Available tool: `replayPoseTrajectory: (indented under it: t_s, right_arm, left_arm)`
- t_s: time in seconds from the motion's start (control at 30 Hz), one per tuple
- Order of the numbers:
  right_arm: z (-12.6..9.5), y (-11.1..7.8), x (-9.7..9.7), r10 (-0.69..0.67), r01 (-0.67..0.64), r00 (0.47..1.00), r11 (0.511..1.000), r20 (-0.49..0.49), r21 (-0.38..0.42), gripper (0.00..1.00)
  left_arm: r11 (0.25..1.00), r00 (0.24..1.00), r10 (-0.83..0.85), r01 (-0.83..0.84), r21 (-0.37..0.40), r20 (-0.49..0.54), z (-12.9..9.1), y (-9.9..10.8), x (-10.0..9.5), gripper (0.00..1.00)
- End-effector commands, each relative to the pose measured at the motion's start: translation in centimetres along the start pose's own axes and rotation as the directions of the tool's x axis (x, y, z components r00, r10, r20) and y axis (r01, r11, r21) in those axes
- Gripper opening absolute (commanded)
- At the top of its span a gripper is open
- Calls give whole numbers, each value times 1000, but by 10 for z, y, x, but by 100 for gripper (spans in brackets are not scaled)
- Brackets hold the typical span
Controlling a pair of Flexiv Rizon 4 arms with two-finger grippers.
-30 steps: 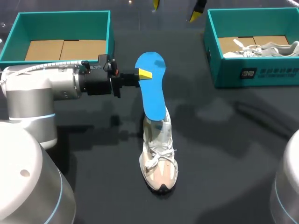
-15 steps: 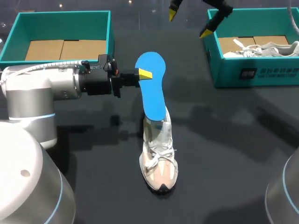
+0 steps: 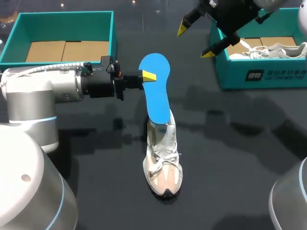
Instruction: Take the shoe out of the shoebox, open the shoe tongue, remove and reinsert the insole, then place the shoe into the shoebox
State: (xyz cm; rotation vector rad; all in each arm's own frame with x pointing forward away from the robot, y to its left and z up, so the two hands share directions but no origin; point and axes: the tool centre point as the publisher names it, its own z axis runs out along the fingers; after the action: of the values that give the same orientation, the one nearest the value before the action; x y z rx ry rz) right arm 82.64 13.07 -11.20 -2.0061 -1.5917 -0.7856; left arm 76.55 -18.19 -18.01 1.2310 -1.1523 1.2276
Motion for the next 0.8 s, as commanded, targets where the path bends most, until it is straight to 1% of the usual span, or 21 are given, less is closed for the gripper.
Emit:
replayPoseTrajectory:
  t_s: [0.03,0.33,0.53,0.7,0.8]
  right_arm:
    - [6,-3,-7,-5,5,912,1000,-411,0,100]
    - [12,-8,-17,-11,11,885,1000,-465,-3,100]
    - [22,-11,-27,-21,18,868,1000,-495,-11,100]
    - [26,-13,-31,-14,12,866,1000,-499,-9,100]
    - [28,-17,-35,-31,23,855,999,-517,-22,100]
  left_arm:
    - [1000,1000,1,-1,3,-1,0,1,0,0]
    - [1000,1000,1,-1,3,-1,0,1,0,0]
    - [1000,1000,1,-1,3,-1,0,1,0,0]
    - [1000,1000,1,-1,3,-1,0,1,0,0]
    - [1000,1000,1,-1,3,-1,0,1,0,0]
